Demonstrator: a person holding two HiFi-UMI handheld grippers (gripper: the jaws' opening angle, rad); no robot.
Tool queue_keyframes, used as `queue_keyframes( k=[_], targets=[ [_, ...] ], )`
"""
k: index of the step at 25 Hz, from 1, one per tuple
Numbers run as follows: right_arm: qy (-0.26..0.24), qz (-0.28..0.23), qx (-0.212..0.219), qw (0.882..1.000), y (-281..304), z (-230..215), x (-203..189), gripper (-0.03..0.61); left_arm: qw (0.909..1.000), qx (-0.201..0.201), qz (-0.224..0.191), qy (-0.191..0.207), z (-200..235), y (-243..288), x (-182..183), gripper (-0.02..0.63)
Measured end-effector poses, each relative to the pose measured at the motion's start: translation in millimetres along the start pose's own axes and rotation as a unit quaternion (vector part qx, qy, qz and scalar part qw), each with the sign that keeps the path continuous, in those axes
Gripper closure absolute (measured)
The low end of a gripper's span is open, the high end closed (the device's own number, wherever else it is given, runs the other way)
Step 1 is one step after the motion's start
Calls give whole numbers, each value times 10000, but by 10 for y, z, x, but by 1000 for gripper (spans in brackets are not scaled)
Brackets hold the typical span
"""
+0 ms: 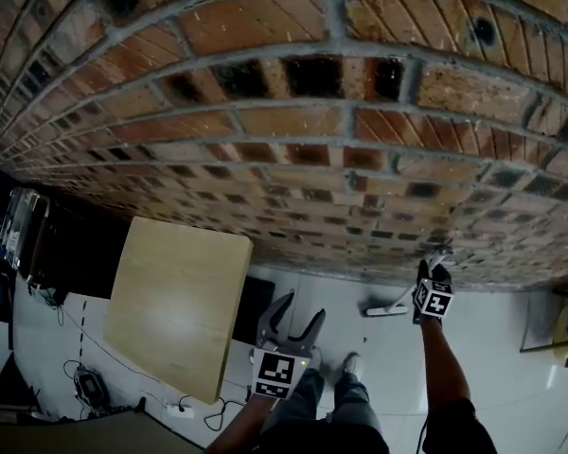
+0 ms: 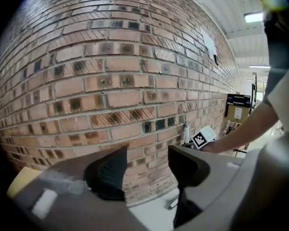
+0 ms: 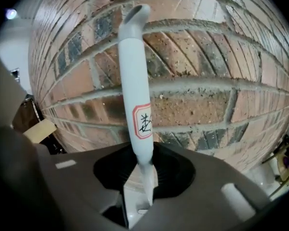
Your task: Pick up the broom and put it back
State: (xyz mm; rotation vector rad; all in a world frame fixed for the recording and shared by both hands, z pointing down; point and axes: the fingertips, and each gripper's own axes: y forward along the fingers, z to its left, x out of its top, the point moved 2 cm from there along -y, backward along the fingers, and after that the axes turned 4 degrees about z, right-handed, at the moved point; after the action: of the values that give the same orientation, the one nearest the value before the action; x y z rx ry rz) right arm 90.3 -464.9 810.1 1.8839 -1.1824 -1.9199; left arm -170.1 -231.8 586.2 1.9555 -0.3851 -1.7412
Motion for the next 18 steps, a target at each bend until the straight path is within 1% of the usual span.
queue_keyframes(
  k=[2, 4, 6, 9, 11, 12, 14, 18],
  targets=[
    [-138, 62, -94, 9998, -91, 76, -46, 486, 10000, 18, -10, -57, 21, -19, -21, 347],
    [-347, 133, -49, 9993, -252, 191, -150, 490, 9999, 3, -51, -131, 20, -27, -30, 347],
    [-449, 207, 5, 9988, -454, 292, -293, 491, 9998, -31, -102, -192, 18, -32, -30, 347],
    [-378, 471, 23, 9982, -816, 424, -544, 491, 9995, -88, -194, -212, 18, -69, 1, 347],
    [-295, 621, -5, 9976, -1104, 523, -618, 491, 9993, -120, -276, -225, 16, -116, 38, 347],
    [-271, 605, -5, 9978, -1258, 590, -602, 491, 9991, -124, -317, -234, 21, -149, 56, 347],
    [-255, 415, 28, 9988, -1564, 740, -479, 491, 9987, -119, -411, -262, 39, -227, 97, 347],
    [-297, -324, 155, 9989, -2105, 977, 28, 492, 9967, -94, -748, -303, 74, -400, 281, 347]
  ],
)
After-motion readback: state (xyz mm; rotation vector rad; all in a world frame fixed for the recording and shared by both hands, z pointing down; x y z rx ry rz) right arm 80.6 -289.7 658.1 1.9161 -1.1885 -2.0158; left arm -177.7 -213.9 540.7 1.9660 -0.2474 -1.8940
